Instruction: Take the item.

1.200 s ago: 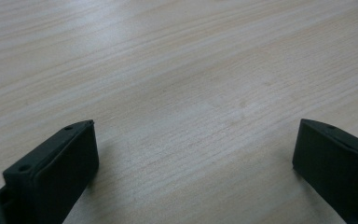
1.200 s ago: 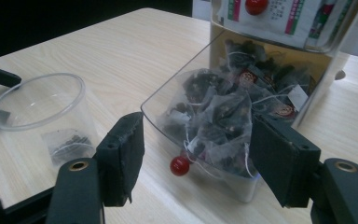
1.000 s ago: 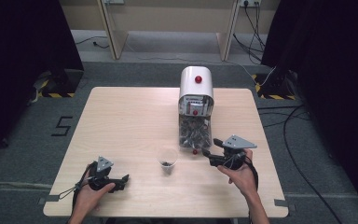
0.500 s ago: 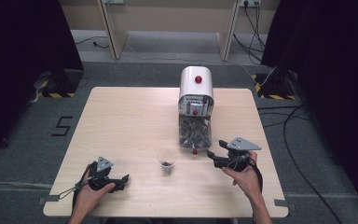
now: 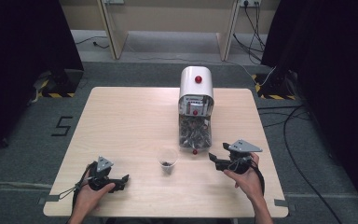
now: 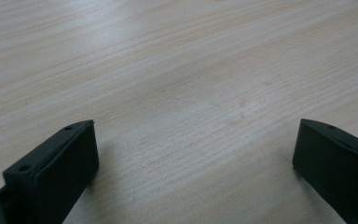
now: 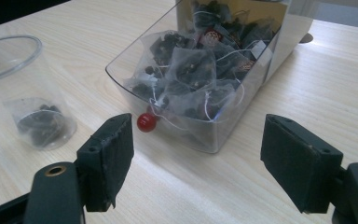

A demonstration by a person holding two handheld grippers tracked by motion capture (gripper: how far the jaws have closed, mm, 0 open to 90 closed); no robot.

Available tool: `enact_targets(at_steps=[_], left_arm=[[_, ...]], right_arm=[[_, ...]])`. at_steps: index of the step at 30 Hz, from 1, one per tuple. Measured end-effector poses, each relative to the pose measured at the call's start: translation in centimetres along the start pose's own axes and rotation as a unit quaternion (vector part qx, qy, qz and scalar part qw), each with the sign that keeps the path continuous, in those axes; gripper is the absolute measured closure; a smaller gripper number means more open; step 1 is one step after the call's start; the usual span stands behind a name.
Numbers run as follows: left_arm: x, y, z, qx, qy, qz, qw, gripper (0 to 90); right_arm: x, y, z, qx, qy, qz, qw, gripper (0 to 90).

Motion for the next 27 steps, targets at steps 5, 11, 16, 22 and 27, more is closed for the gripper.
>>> enact_targets(at_steps=[5,11,16,22,27], left_arm=[[0.0,0.0,0.0,0.0,0.0,0.0,1.0,0.0],[0.0,0.0,0.0,0.0,0.0,0.0,1.0,0.0],[0.0,0.0,0.0,0.0,0.0,0.0,1.0,0.0],[0.0,0.0,0.0,0.0,0.0,0.0,1.0,0.0],[0.0,0.0,0.0,0.0,0.0,0.0,1.0,0.0]], right_arm=[[0.3,-0.2,-0.1,0.003,0.003,0.001,1.0,25.5],[0.8,-0.4,-0.4,0.01,0.006,-0.005,0.9999,26.1],[1.3,-0.5,-0.4,0.013,0.011,-0.005,0.9998,26.3],[1.9,-0.6,-0.4,0.017,0.017,-0.01,0.9997,26.3],[2.2,-0.8,-0.6,0.019,0.021,-0.009,0.9996,26.3]])
Point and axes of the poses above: each handheld gripper's, and its own axes: z roughly forward along the jaws, x roughly out of its underside, y roughly to its left, the point moved 4 cm from there along z, roughly forward along the jaws, and after that the axes turned 12 degrees about x, right-handed, at the moved point
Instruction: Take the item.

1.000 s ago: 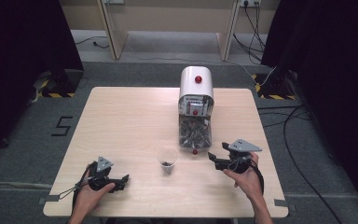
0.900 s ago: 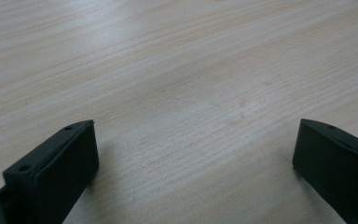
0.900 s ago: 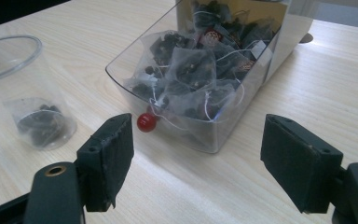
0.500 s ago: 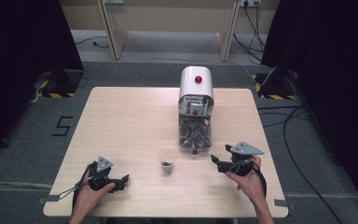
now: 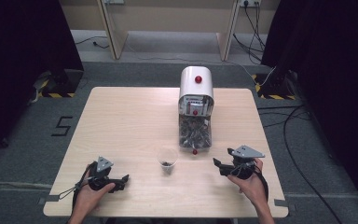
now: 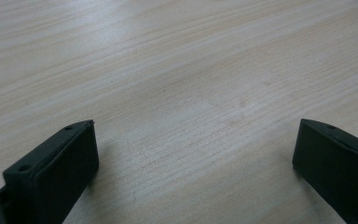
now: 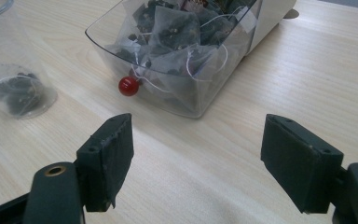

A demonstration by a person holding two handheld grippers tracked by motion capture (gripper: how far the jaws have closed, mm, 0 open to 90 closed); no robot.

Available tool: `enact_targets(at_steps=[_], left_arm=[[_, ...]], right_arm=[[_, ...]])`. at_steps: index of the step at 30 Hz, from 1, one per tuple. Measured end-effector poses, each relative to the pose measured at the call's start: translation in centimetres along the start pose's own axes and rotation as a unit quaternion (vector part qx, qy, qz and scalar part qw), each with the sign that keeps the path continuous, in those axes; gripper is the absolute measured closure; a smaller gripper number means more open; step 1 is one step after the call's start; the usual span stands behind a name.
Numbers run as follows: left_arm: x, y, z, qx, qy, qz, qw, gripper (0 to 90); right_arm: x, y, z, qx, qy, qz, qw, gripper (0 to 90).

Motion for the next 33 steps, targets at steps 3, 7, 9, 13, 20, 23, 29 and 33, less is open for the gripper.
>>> enact_targets(at_steps=[3,7,9,13,20,23,29,33], left_arm=[[0.0,0.0,0.0,0.0,0.0,0.0,1.0,0.0],[0.0,0.0,0.0,0.0,0.0,0.0,1.0,0.0],[0.0,0.0,0.0,0.0,0.0,0.0,1.0,0.0],[0.0,0.0,0.0,0.0,0.0,0.0,1.0,0.0],[0.0,0.0,0.0,0.0,0.0,0.0,1.0,0.0],[0.0,0.0,0.0,0.0,0.0,0.0,1.0,0.0],[0.0,0.0,0.0,0.0,0.0,0.0,1.0,0.0],[0.0,0.0,0.0,0.0,0.0,0.0,1.0,0.0]], right_arm=[[0.2,-0.1,0.0,0.001,0.001,0.0,1.0,26.3],[0.5,0.0,0.0,0.001,0.004,0.0,1.0,26.4],[0.8,0.1,0.0,0.001,0.008,-0.002,1.0,26.4],[1.0,0.1,0.0,0.002,0.012,-0.004,0.9999,26.4],[1.6,-0.2,-0.2,0.005,0.016,-0.006,0.9998,26.4],[1.7,-0.2,-0.3,0.006,0.017,-0.006,0.9998,26.4],[2.1,-0.2,-0.4,0.011,0.022,-0.011,0.9996,26.4],[2.4,-0.3,-0.6,0.013,0.024,-0.014,0.9995,26.4]])
Point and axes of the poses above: each handheld gripper's, and its own axes: z roughly forward along the jaws, x roughly out of its underside, y roughly to its left, the point moved 4 cm from there along z, roughly forward along the jaws, and after that the axes turned 12 degrees about x, right-handed, at the moved point
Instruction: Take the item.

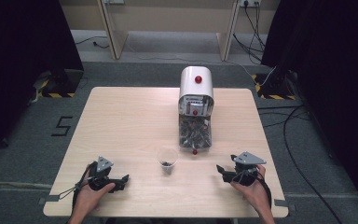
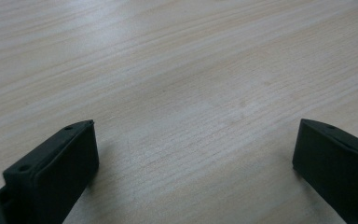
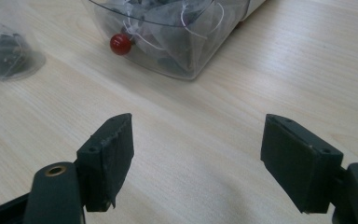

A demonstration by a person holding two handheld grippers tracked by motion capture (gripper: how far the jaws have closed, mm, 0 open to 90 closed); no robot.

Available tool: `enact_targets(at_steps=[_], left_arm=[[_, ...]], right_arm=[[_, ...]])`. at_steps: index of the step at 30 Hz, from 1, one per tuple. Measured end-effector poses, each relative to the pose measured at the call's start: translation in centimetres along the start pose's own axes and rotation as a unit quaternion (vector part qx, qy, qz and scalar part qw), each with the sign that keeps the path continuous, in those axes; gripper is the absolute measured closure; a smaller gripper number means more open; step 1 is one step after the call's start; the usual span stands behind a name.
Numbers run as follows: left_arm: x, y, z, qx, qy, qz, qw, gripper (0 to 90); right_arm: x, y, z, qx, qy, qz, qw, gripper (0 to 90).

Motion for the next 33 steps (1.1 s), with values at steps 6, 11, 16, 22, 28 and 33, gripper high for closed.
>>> enact_targets(at_steps=[6,11,16,22,28,33], left_arm=[[0.0,0.0,0.0,0.0,0.0,0.0,1.0,0.0],[0.0,0.0,0.0,0.0,0.0,0.0,1.0,0.0],[0.0,0.0,0.0,0.0,0.0,0.0,1.0,0.0],[0.0,0.0,0.0,0.0,0.0,0.0,1.0,0.0],[0.0,0.0,0.0,0.0,0.0,0.0,1.0,0.0],[0.0,0.0,0.0,0.0,0.0,0.0,1.0,0.0]], right_arm=[[0.5,0.1,-0.2,0.006,0.005,-0.007,0.9999,26.4],[1.1,0.3,-0.4,0.008,0.01,-0.009,0.9999,26.1],[1.6,0.2,-0.8,0.02,0.013,-0.008,0.9997,21.6],[1.9,0.4,-1.2,0.025,0.011,-0.008,0.9996,17.8],[2.2,0.7,-1.7,0.026,0.014,-0.008,0.9995,18.0],[2.6,0.6,-1.9,0.026,0.02,-0.005,0.9995,16.7]])
Point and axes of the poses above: each handheld gripper's, and its own axes: z roughly forward along the jaws, x roughly out of its underside, y roughly to its left, the point moved 4 cm from there along z, roughly forward along the jaws, and after that the axes turned 12 degrees about x, right-handed, at the moved point
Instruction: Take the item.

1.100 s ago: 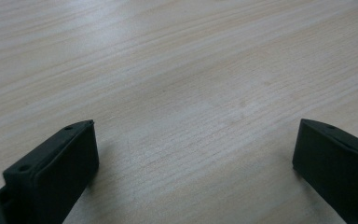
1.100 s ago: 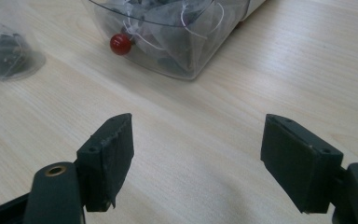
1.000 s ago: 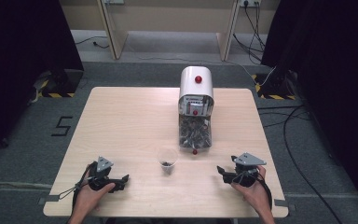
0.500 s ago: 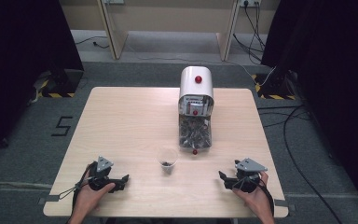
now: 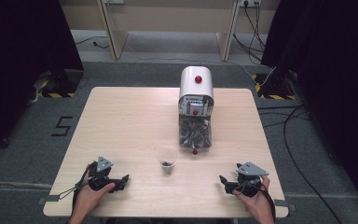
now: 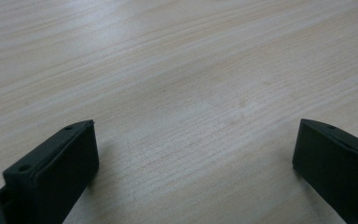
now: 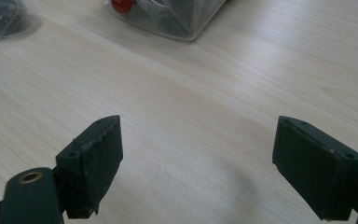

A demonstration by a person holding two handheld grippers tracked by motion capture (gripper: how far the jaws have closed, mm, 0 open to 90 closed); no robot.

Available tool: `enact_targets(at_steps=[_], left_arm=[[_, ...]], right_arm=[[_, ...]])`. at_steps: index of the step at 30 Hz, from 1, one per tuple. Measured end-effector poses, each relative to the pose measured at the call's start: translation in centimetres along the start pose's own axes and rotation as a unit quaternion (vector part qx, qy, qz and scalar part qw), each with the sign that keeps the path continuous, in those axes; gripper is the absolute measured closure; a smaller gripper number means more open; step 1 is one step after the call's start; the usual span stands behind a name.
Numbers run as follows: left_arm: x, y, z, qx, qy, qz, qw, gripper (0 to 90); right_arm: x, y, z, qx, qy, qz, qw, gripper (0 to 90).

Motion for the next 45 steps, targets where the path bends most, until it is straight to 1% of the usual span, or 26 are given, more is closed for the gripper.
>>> enact_targets(at_steps=[2,5,12,15,22,24,25,28,29,33,35,38,40,41,45], left_arm=[[0.0,0.0,0.0,0.0,0.0,0.0,1.0,0.0],[0.0,0.0,0.0,0.0,0.0,0.0,1.0,0.0],[0.0,0.0,0.0,0.0,0.0,0.0,1.0,0.0],[0.0,0.0,0.0,0.0,0.0,0.0,1.0,0.0],[0.0,0.0,0.0,0.0,0.0,0.0,1.0,0.0],[0.0,0.0,0.0,0.0,0.0,0.0,1.0,0.0],[0.0,0.0,0.0,0.0,0.0,0.0,1.0,0.0],[0.0,0.0,0.0,0.0,0.0,0.0,1.0,0.0],[0.0,0.0,0.0,0.0,0.0,0.0,1.0,0.0],[0.0,0.0,0.0,0.0,0.0,0.0,1.0,0.0],[0.0,0.0,0.0,0.0,0.0,0.0,1.0,0.0],[0.0,0.0,0.0,0.0,0.0,0.0,1.0,0.0],[0.0,0.0,0.0,0.0,0.0,0.0,1.0,0.0],[0.0,0.0,0.0,0.0,0.0,0.0,1.0,0.0],[0.0,0.0,0.0,0.0,0.0,0.0,1.0,0.0]], right_arm=[[0.4,-0.2,-0.1,0.001,0.004,0.001,1.0,16.3],[0.5,-0.3,-0.2,0.001,0.003,0.0,1.0,16.2],[1.0,-0.5,-0.5,0.003,0.01,0.006,0.9999,16.2],[1.5,-0.5,-0.5,0.003,0.019,0.009,0.9998,16.3],[2.1,-0.7,-0.6,0.006,0.028,0.01,0.9995,16.5],[2.2,-0.7,-0.7,0.008,0.028,0.009,0.9995,16.5],[2.3,-0.7,-0.8,0.008,0.033,0.013,0.9993,16.5],[2.5,-0.8,-1.0,0.01,0.038,0.012,0.9992,16.6],[2.6,-0.7,-1.1,0.011,0.041,0.016,0.9989,16.6],[2.9,-0.8,-1.4,0.012,0.046,0.017,0.9987,16.6],[2.9,-0.8,-1.4,0.013,0.046,0.016,0.9987,16.6],[3.3,-0.8,-1.6,0.011,0.046,0.025,0.9986,16.2],[3.4,-0.9,-1.7,0.013,0.045,0.024,0.9986,16.2],[3.5,-0.9,-1.7,0.013,0.042,0.027,0.9986,16.2],[3.8,-1.0,-1.9,0.013,0.036,0.026,0.9989,15.8]])
Point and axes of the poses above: each handheld gripper's, and its own axes: z roughly forward along the jaws, x roughly out of its underside, y roughly to its left, the point moved 4 cm from there along z, roughly forward along the jaws, and after that the axes turned 12 degrees about x, right-handed, at the moved point
